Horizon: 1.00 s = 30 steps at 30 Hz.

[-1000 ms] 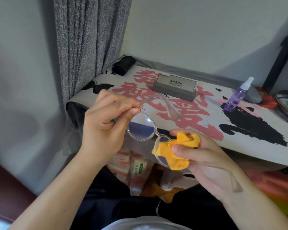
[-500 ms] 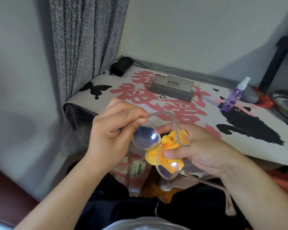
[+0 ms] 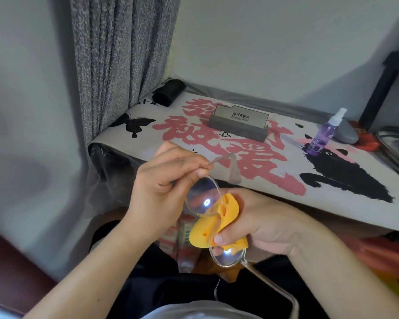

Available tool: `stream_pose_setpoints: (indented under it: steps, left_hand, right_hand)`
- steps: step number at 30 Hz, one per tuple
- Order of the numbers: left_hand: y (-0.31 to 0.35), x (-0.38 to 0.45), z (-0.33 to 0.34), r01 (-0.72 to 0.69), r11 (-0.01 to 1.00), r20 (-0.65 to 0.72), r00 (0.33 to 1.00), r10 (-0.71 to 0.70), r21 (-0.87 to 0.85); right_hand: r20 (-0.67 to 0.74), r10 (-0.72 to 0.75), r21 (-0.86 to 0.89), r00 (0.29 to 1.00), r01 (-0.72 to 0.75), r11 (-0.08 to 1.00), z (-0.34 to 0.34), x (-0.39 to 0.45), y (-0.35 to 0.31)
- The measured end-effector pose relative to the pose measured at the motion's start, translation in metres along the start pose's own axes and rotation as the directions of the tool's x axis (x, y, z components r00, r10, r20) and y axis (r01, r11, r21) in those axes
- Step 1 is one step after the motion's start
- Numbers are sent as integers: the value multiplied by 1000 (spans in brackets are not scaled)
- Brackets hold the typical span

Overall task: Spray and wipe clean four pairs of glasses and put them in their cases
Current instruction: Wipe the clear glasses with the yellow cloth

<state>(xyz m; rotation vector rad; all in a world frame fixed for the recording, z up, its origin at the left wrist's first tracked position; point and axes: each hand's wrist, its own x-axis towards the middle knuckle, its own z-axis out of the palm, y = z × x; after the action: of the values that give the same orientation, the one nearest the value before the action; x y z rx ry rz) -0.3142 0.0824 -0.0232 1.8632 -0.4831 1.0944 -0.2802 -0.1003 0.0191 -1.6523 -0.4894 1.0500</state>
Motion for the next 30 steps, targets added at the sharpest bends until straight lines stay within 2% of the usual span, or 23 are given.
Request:
stream_pose_setpoints:
  steps: [3, 7, 12, 14, 17, 19, 23, 27, 30]
  left_hand:
    - [-2, 0, -1, 6, 1000, 14, 1000, -6, 13]
    - [-7, 5, -12, -2, 1000, -35, 999, 3, 24]
    - [-10, 6, -13, -10, 999, -20, 1000, 11, 34]
    - [-10, 5, -12, -21, 999, -11, 1000, 22, 32]
    - [-10, 5, -12, -18, 999, 3, 1000, 18, 44]
    - [-9, 4, -10, -3, 999, 5, 1000, 3, 38]
    - [-11, 0, -4, 87, 996, -9, 996, -87, -37]
    - [-16, -6, 5, 195, 971, -22, 980, -200, -135]
    - [-15, -7, 7, 192, 971, -3, 981, -194, -139]
  right_hand:
    - [-18, -11, -11, 1000, 11, 1000, 3, 5, 9]
    - [-121, -25, -120, 992, 11, 993, 8, 2, 18]
    - [-137, -11, -96, 991, -2, 995, 4, -5, 27]
    - [-63, 27, 14, 998, -26, 1000, 1, -7, 28]
    - [138, 38, 260, 990, -73, 963, -6, -12, 25]
    - [183, 9, 288, 983, -62, 956, -7, -11, 23]
    - [31, -13, 118, 999, 9, 993, 1, -6, 24]
    - [-133, -37, 151, 990, 57, 987, 3, -5, 17]
    - [-206, -53, 85, 977, 72, 994, 1, -5, 15]
